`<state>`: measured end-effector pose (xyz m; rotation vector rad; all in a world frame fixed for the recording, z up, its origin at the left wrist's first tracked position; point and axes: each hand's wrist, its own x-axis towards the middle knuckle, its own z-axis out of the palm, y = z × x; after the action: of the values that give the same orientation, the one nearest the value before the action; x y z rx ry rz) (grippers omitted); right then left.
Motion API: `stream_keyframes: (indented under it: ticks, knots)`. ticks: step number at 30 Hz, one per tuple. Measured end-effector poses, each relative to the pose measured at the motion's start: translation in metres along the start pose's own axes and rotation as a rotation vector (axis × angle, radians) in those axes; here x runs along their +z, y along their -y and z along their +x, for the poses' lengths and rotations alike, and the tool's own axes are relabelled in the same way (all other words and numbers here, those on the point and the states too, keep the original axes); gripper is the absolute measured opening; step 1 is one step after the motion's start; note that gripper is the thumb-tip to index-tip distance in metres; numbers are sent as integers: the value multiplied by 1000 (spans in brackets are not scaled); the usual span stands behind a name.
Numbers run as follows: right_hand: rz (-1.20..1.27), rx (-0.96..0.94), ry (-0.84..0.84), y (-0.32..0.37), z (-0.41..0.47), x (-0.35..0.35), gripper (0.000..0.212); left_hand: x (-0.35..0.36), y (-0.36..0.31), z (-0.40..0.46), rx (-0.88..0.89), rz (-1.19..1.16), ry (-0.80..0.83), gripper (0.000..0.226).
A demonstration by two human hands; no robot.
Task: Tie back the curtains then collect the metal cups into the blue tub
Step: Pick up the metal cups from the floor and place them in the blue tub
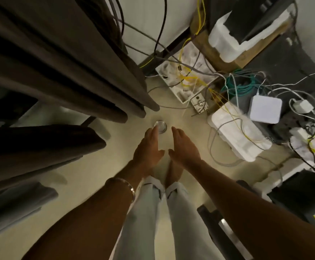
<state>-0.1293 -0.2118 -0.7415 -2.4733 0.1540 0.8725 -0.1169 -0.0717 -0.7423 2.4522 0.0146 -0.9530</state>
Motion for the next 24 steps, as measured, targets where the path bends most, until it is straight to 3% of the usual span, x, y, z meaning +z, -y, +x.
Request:
stream_keyframes:
  ticks: [16, 24]
  knots:
    - [-17, 9, -49, -114, 228, 211, 92, 174, 173, 235, 54, 157, 19, 102]
    - [-44, 17, -20, -150, 298, 271, 113, 228, 214, 308, 101, 219, 18, 108]
